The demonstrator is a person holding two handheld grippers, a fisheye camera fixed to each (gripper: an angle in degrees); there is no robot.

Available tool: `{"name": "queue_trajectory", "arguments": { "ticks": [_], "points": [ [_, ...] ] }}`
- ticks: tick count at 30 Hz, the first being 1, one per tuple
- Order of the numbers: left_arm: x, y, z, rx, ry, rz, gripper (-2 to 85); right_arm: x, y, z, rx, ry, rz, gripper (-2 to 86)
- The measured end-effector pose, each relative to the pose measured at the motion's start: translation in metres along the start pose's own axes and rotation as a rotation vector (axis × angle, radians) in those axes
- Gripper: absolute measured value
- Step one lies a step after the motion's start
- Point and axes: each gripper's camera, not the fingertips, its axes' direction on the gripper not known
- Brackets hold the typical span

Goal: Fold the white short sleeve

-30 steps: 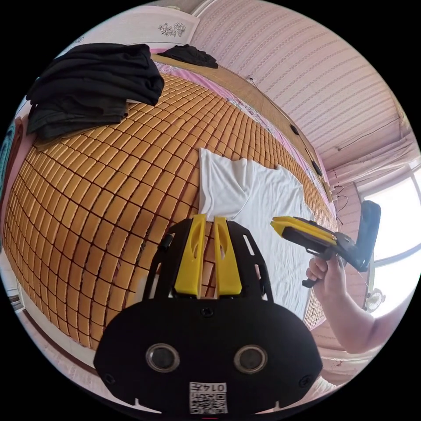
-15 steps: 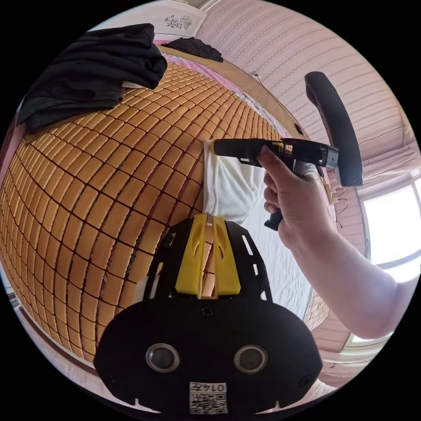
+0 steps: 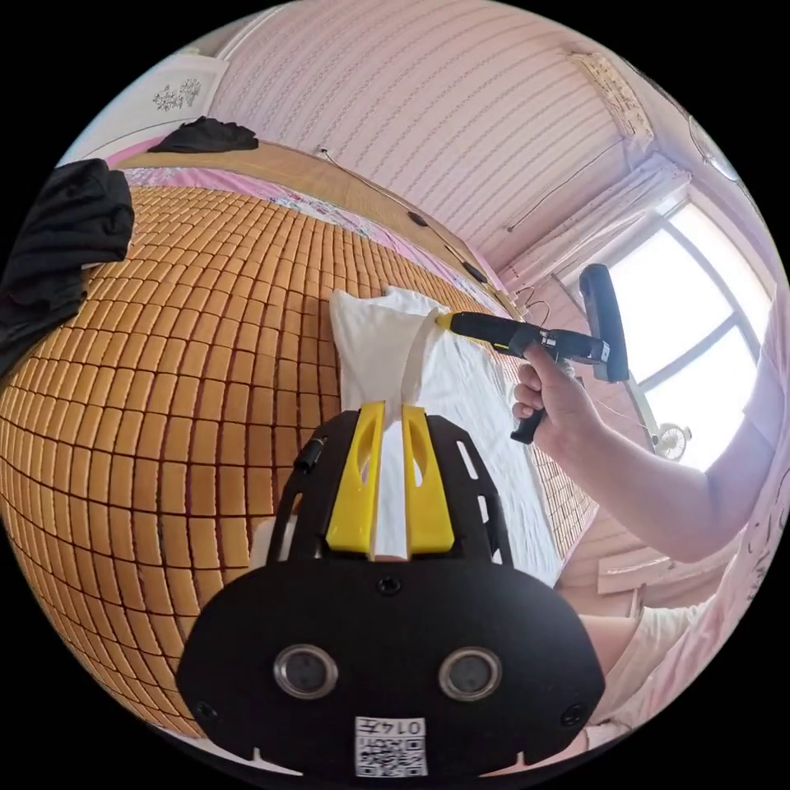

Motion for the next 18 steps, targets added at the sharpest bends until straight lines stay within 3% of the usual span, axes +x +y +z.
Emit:
{"name": "queue_trajectory", "arguments": {
  "ticks": [4, 13, 18],
  "points": [
    [0.011, 0.002, 0.025, -0.134, -0.034, 0.002, 5.0, 0.038, 0.033, 0.018, -0.184, 0.045, 0.057, 1.6],
    [0.06, -0.028, 0.071, -0.211, -0.19, 0.17, 5.8, 0.035, -0.014, 0.041, -0.12, -0.069, -0.122, 5.2],
    [0.065, -0.043, 0.106, -0.291, -0.235, 0.148, 3.1, 0.027, -0.044, 0.084, -0.169, -0.029, -0.214, 3.9]
  ]
}}
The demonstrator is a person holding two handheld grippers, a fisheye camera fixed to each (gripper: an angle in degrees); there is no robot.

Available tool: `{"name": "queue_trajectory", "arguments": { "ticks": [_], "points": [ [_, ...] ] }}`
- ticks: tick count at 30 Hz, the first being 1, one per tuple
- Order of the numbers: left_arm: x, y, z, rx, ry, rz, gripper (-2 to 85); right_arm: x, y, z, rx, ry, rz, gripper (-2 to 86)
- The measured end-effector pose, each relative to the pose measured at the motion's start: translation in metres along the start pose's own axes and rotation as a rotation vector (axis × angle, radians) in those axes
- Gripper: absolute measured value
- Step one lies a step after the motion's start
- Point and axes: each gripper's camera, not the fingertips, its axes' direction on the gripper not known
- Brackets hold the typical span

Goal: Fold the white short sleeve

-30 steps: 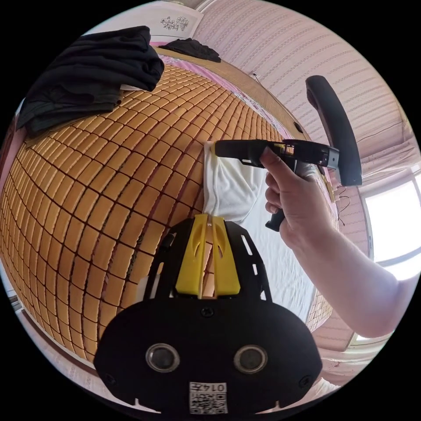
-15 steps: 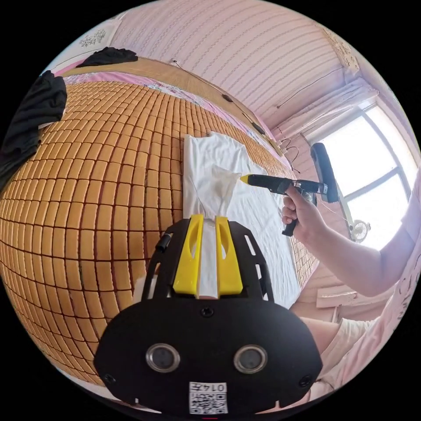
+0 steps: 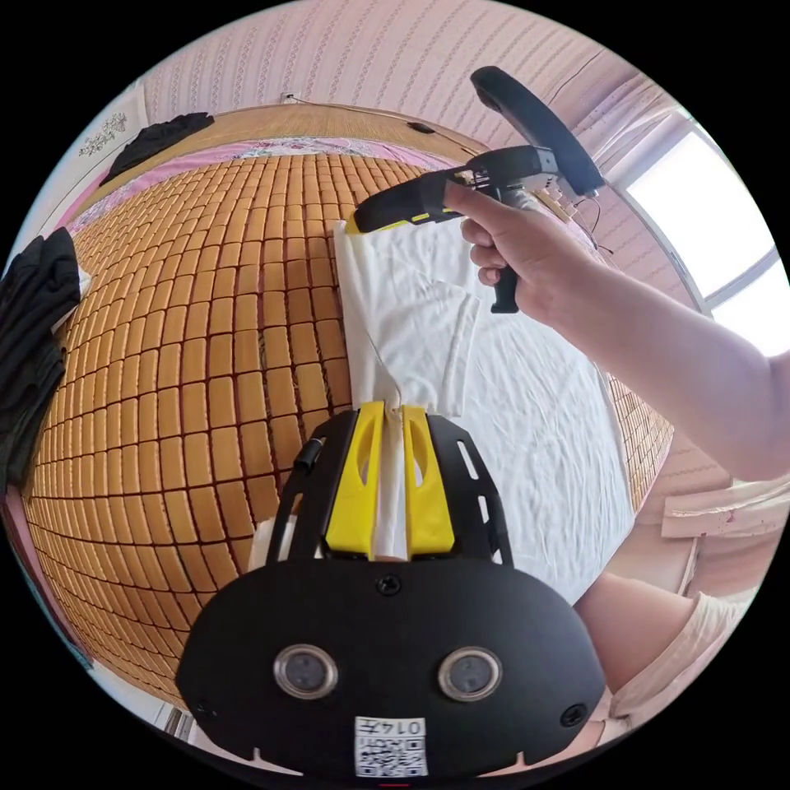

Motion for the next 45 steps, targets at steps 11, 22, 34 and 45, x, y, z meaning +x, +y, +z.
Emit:
{"name": "queue_trajectory", "arguments": {
  "ticks": [11, 22, 34, 45],
  "points": [
    [0.009, -0.028, 0.003, 0.013, 0.006, -0.031, 3.9, 0.022, 0.013, 0.015, -0.053, -0.006, -0.055, 2.3],
    [0.062, -0.073, -0.023, 0.003, 0.099, 0.13, 4.7, 0.09, 0.217, -0.082, 0.087, 0.114, 0.372, 4.7],
    [0.235, -0.256, 0.08, -0.03, 0.379, 0.427, 4.8, 0.204, 0.384, -0.114, 0.12, 0.241, 0.785, 5.6],
    [0.374, -0.345, 0.175, -0.212, 0.215, 0.593, 5.6, 0.239, 0.429, -0.094, 0.127, 0.136, 0.81, -0.4]
  ]
}}
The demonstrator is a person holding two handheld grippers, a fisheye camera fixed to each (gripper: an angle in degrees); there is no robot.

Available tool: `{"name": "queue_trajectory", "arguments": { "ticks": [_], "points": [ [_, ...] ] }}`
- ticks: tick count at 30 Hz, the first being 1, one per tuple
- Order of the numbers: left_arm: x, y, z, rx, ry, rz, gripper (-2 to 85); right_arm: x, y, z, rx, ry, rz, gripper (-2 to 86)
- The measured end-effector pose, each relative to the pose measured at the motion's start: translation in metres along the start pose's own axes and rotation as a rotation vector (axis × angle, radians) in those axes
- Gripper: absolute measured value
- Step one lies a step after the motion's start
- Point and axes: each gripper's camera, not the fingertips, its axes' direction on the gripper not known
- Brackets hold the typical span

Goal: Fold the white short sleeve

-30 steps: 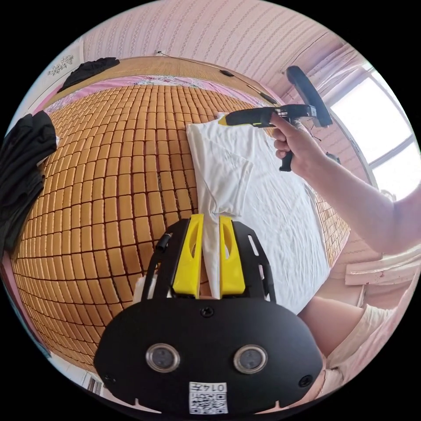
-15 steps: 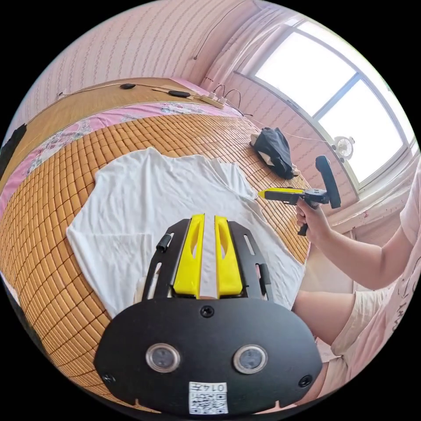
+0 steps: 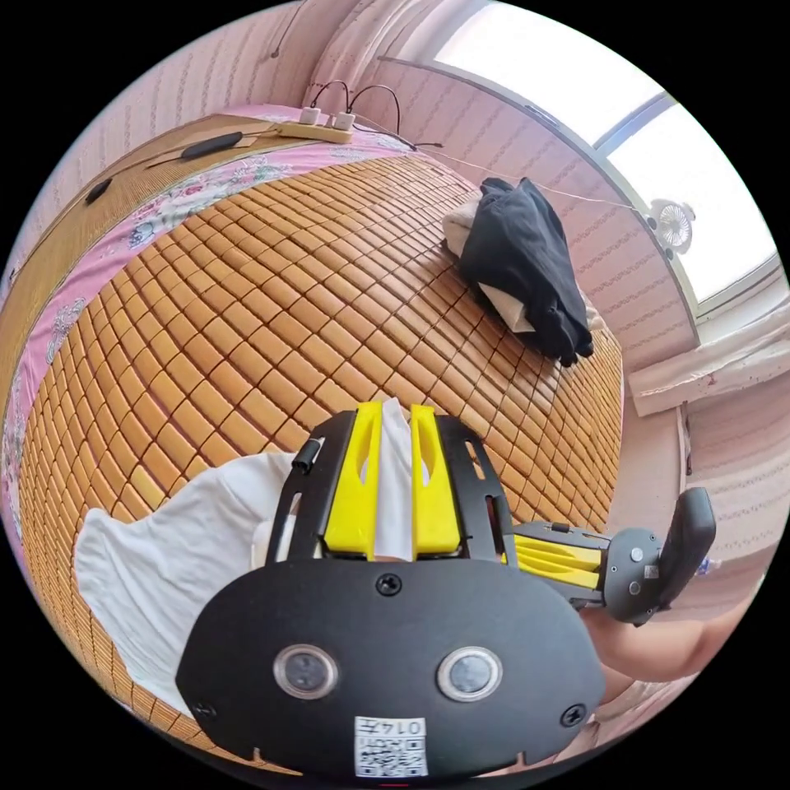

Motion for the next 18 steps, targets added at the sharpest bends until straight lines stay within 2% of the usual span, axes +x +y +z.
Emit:
{"name": "queue_trajectory", "arguments": {
  "ticks": [2, 5, 8, 13, 16, 18],
  "points": [
    [0.004, -0.008, 0.018, -0.092, -0.044, 0.026, 2.7, 0.01, -0.002, 0.003, -0.004, -0.017, 0.002, -0.5],
    [0.004, -0.004, 0.011, -0.047, -0.088, 0.059, -0.1, 0.019, -0.004, 0.006, -0.003, -0.022, -0.013, -0.5],
    [-0.002, 0.015, -0.029, 0.114, -0.084, 0.047, -0.7, 0.025, -0.008, 0.004, 0.023, -0.016, -0.045, -0.2],
    [-0.019, 0.091, -0.102, 0.246, -0.08, -0.031, 0.1, 0.019, -0.013, -0.016, 0.096, -0.091, -0.212, -0.3],
    [-0.041, 0.143, -0.108, 0.171, -0.088, -0.157, 3.8, 0.016, -0.014, -0.009, 0.008, -0.185, -0.304, -0.3],
    [-0.056, 0.168, -0.107, 0.115, -0.066, -0.234, 4.8, 0.016, -0.014, -0.003, -0.038, -0.173, -0.339, 0.1]
  ]
}}
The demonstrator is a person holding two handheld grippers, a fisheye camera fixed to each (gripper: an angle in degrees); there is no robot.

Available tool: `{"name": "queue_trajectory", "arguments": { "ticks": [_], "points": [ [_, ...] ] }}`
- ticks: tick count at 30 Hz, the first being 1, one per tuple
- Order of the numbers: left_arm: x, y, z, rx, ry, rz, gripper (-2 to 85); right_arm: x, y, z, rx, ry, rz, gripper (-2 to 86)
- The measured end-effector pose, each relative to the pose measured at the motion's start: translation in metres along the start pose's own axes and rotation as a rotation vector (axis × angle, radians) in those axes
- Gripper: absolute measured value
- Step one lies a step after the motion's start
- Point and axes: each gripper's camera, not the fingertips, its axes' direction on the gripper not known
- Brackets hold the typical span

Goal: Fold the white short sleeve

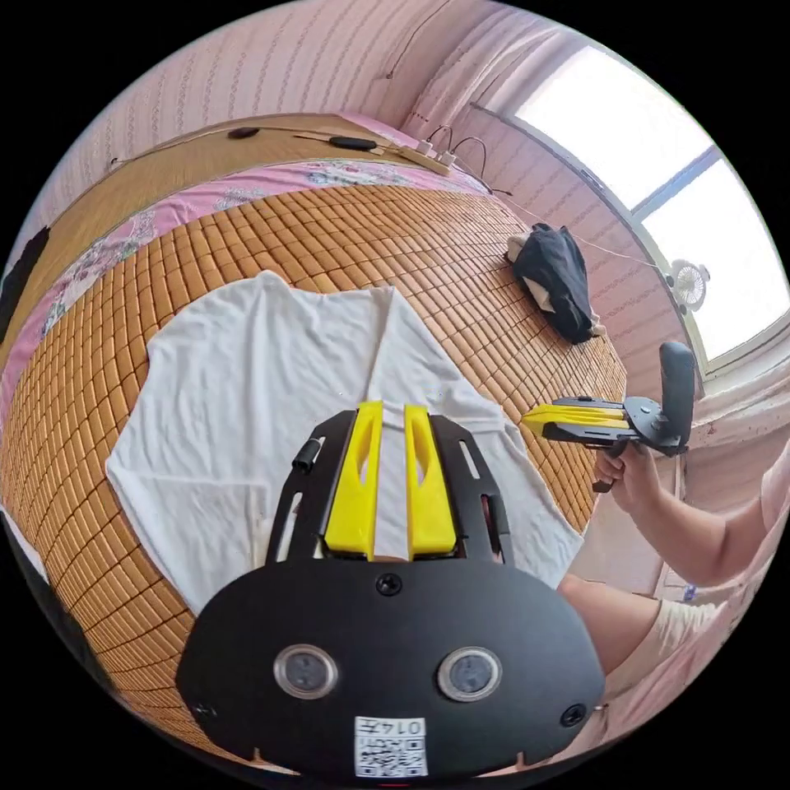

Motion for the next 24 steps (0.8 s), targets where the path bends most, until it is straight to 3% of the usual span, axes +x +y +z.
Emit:
{"name": "queue_trajectory", "arguments": {
  "ticks": [10, 14, 18, 21, 24],
  "points": [
    [-0.111, 0.071, -0.081, 0.218, -0.208, -0.278, 5.1, 0.033, -0.093, 0.033, 0.02, 0.079, -0.135, 9.4],
    [-0.155, 0.09, -0.091, 0.212, -0.302, -0.379, 9.4, 0.057, -0.137, 0.057, 0.03, -0.025, -0.101, 11.1],
    [-0.181, 0.1, -0.081, 0.156, -0.24, -0.432, 9.6, 0.067, -0.157, 0.071, -0.025, -0.002, -0.091, 8.7],
    [-0.191, 0.102, -0.07, 0.073, -0.224, -0.438, 1.2, 0.069, -0.166, 0.076, -0.045, -0.016, -0.117, 2.5],
    [-0.195, 0.104, -0.077, 0.048, -0.235, -0.399, -0.4, 0.069, -0.173, 0.075, -0.061, -0.033, -0.145, 1.1]
  ]
}}
